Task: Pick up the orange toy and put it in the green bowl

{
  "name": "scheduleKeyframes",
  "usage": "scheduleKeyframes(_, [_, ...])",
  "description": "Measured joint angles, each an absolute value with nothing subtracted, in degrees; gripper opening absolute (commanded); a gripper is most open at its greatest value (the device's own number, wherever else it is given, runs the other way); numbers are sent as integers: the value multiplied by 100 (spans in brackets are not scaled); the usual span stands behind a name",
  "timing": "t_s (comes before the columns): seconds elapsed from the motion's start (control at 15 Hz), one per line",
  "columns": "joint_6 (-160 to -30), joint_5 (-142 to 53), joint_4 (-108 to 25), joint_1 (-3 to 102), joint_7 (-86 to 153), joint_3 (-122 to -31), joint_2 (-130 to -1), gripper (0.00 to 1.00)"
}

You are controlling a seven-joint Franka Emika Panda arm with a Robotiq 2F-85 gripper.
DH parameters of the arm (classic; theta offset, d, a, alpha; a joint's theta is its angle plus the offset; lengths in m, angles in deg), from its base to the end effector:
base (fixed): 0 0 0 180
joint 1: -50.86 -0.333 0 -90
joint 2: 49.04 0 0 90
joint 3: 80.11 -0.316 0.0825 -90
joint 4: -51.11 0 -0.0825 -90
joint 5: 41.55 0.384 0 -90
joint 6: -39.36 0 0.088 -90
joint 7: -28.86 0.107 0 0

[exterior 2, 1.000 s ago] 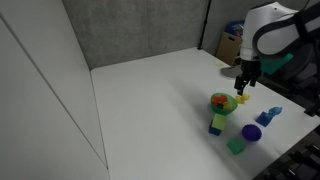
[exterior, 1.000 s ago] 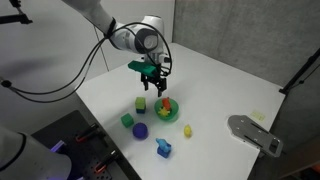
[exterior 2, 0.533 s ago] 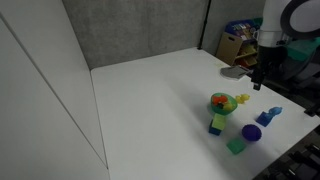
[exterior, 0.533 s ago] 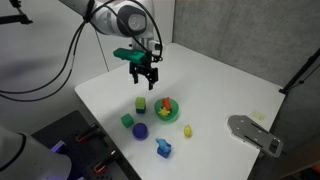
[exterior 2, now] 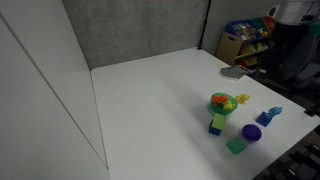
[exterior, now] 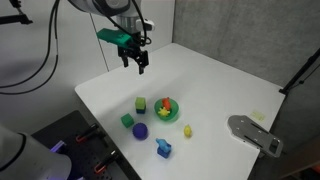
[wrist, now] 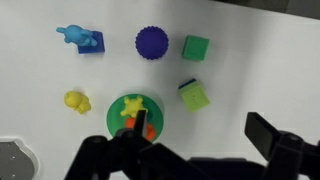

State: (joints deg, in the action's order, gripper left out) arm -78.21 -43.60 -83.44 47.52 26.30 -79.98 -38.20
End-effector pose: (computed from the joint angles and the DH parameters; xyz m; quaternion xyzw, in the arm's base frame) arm 0.4623 0.0240 0.3986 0.9967 0.0594 -0.0535 0.0155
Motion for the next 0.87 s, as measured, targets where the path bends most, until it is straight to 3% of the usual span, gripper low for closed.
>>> scheduleKeyframes(0.87, [-7822,-3813,-8431,4706,2537,-8112,-3240,100])
